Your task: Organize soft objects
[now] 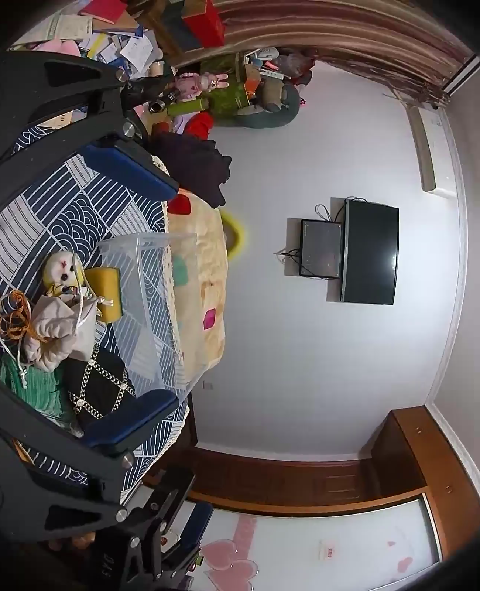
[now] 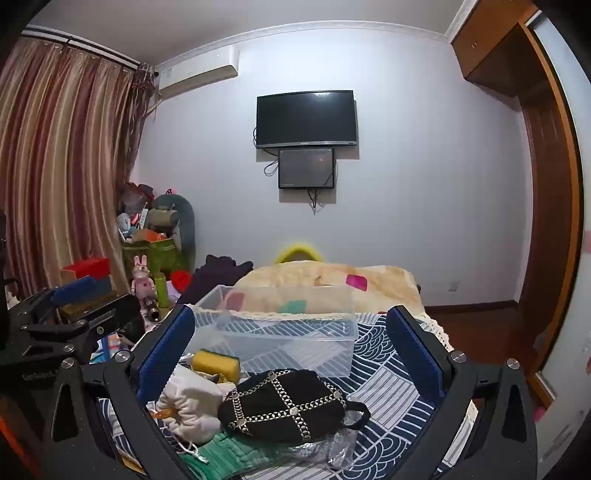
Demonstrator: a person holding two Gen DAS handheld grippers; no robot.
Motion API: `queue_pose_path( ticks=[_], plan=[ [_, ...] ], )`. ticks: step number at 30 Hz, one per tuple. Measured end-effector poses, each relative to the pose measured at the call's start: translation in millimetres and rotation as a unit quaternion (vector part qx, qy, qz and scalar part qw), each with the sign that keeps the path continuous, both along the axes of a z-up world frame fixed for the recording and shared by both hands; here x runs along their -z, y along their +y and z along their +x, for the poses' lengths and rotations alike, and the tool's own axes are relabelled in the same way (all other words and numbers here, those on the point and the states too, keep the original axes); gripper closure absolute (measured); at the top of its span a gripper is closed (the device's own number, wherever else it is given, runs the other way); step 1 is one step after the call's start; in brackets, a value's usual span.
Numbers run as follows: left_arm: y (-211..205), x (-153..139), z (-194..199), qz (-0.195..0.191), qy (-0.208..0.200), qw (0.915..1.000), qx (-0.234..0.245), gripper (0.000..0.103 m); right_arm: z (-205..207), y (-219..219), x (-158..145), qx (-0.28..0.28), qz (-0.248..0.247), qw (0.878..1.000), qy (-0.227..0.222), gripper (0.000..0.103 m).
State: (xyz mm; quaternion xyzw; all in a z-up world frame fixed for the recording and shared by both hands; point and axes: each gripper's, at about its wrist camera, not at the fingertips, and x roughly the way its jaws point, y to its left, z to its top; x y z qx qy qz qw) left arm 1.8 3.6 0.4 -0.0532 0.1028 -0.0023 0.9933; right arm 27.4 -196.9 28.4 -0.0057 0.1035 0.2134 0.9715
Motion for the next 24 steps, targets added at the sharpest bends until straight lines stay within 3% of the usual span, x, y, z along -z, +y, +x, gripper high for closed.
queue_pose_path(
  ticks=[9, 24],
  plan=[
    [-10, 1, -5, 0.033, -0.013, 0.9994, -0.001, 0.0, -2, -6, -2, -0.003, 0.003, 1.0, -0.006, 0.0],
    [-12, 2, -7, 0.034, -0.016, 0.9993, -0.002, 0.0, -2, 1, 0, -0.003, 0.003, 1.0, -0.002, 0.0]
  ],
)
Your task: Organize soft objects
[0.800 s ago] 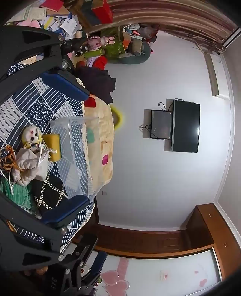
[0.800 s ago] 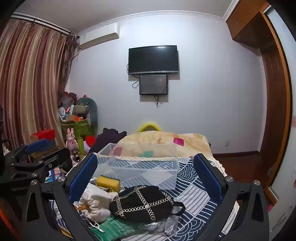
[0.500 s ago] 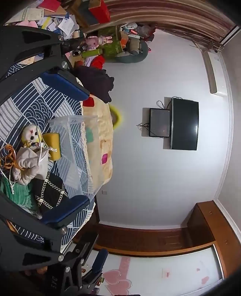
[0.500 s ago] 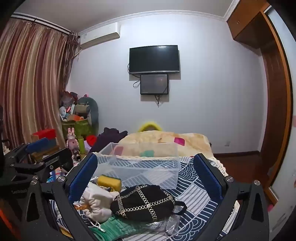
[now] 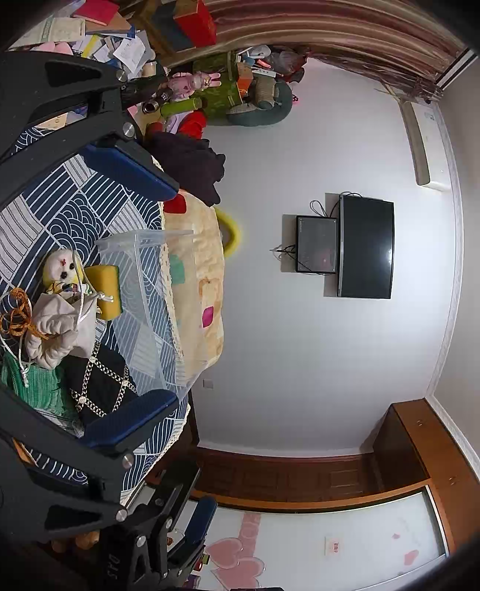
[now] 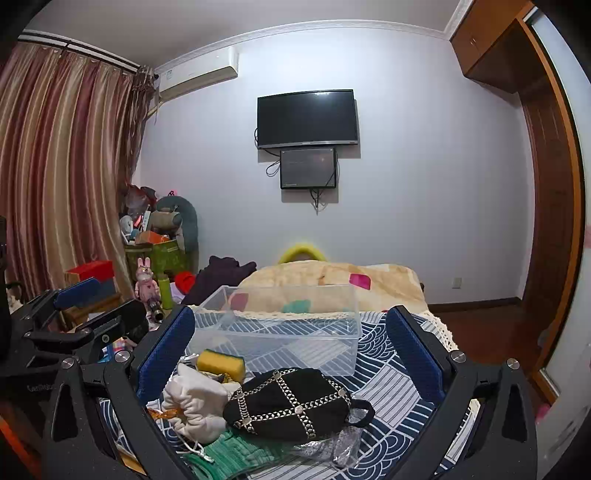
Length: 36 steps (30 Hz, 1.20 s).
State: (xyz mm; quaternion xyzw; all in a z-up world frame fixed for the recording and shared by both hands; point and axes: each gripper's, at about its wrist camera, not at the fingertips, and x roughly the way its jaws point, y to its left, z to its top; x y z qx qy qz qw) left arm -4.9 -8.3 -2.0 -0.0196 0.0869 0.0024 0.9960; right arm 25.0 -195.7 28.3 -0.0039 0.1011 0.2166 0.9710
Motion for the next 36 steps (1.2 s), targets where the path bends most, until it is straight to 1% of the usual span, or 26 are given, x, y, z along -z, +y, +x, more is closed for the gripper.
queue_pose_path(
  ticks=[20, 27, 36],
  plan=[
    [4.3, 0.3, 1.1, -0.012, 0.002, 0.9999, 0.0, 0.0, -2.6, -0.1, -1.2, -0.004, 0.003, 1.0, -0.002, 0.0],
    [4.6, -0.1, -1.3, -0.015, -0.003, 0.9999, 0.0, 0.0, -6.2, -0.7, -3.0, -0.005, 0.007, 1.0, -0.003, 0.0],
    [4.6, 0.8, 1.5, -0.017, 0.002, 0.9999, 0.0, 0.0, -6.3, -1.2, -3.3, -0.003, 0.006, 1.0, -0.004, 0.0]
  ],
)
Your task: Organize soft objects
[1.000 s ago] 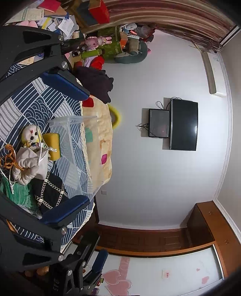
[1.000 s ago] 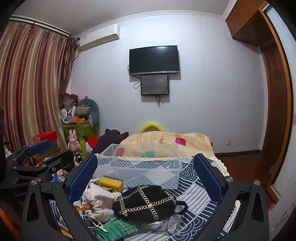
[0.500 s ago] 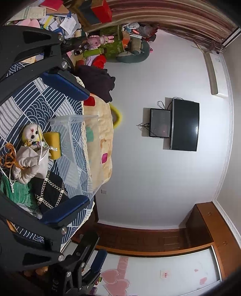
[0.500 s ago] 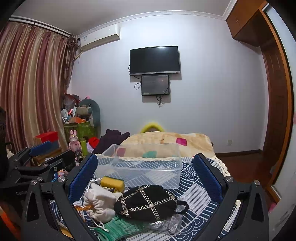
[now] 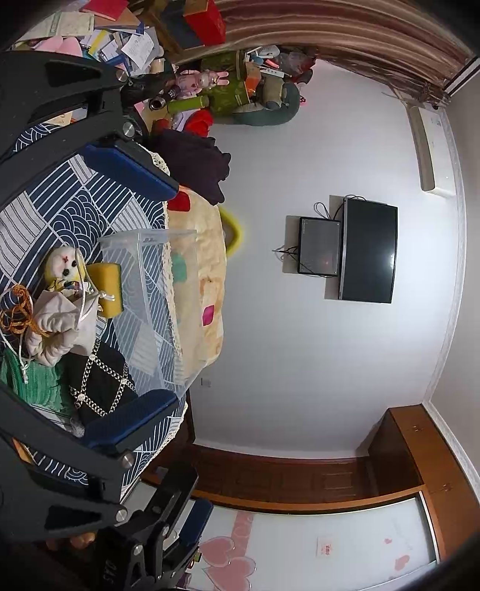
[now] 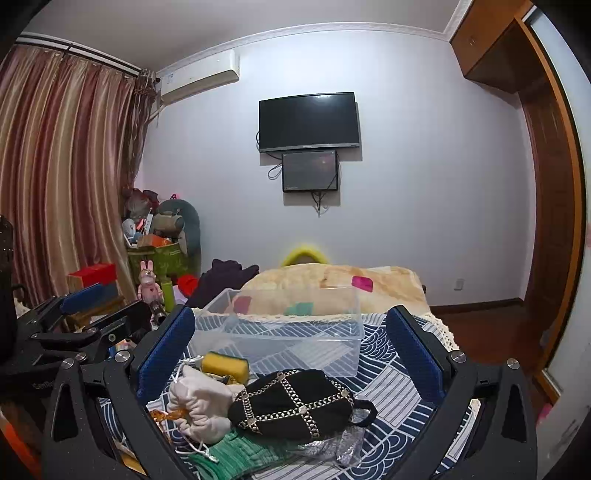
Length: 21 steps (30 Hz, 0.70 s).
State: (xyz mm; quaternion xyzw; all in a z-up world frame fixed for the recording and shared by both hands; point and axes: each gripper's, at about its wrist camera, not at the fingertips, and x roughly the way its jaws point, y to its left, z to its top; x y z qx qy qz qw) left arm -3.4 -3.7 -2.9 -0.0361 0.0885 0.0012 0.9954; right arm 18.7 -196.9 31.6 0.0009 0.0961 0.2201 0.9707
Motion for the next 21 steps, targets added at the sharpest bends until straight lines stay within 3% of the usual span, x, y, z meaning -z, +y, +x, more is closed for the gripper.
queue_pose_path(
  ticks=[21],
  plan=[
    [3.4, 0.2, 0.3, -0.008, 0.002, 1.0, 0.004, 0.0, -1.3, 2.1, 0.0, -0.006, 0.003, 1.0, 0.006, 0.0]
  ],
)
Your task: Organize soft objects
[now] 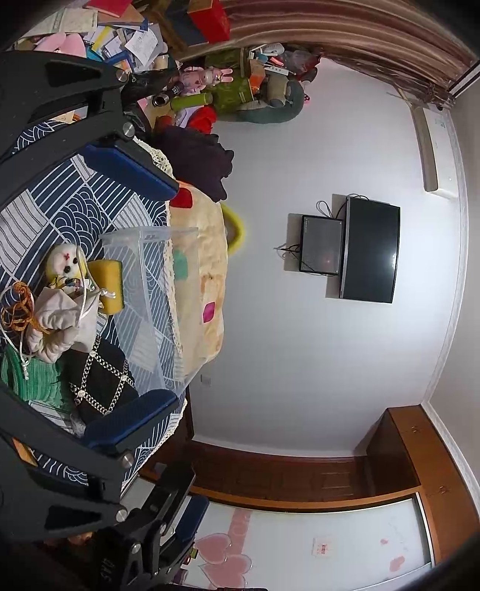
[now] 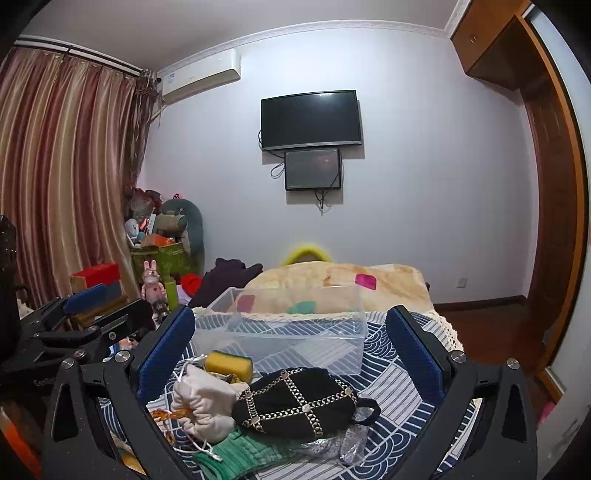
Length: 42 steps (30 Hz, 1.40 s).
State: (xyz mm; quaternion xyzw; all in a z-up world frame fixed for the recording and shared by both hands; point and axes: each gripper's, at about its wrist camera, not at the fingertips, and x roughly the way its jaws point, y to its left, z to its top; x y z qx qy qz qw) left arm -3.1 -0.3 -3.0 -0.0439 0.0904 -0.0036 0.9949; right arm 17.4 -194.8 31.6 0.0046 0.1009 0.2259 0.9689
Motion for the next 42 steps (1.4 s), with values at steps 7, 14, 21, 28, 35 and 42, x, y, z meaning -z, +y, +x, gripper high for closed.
queue_pose_path(
  ticks=[7, 14, 21, 28, 35, 42],
  plan=[
    [0, 2, 3, -0.002, 0.009, 0.9998, 0.019, 0.0, 5, -2, 2, 0.006, 0.002, 1.0, 0.007, 0.002],
    [7, 5, 7, -0.003, 0.016, 0.9999, 0.005, 0.021, 16, -3, 9, 0.009, -0.004, 1.0, 0.028, 0.022],
    [40, 27, 38, -0.044, 0.087, 0.995, -0.02, 0.049, 37, -2, 28, 0.004, -0.01, 0.997, 0.082, 0.04],
    [53, 63, 46, -0.045, 0.154, 0.987, -0.014, 0.054, 43, 8, 46, -0.014, -0.032, 0.992, 0.118, 0.041],
    [59, 95, 49, -0.034, 0.207, 0.9777, -0.005, 0.054, 51, 16, 63, -0.017, -0.048, 0.987, 0.152, 0.041],
    [38, 100, 48, -0.008, 0.217, 0.9757, 0.029, 0.054, 60, 26, 79, -0.025, -0.073, 0.981, 0.18, 0.037]
  ],
)
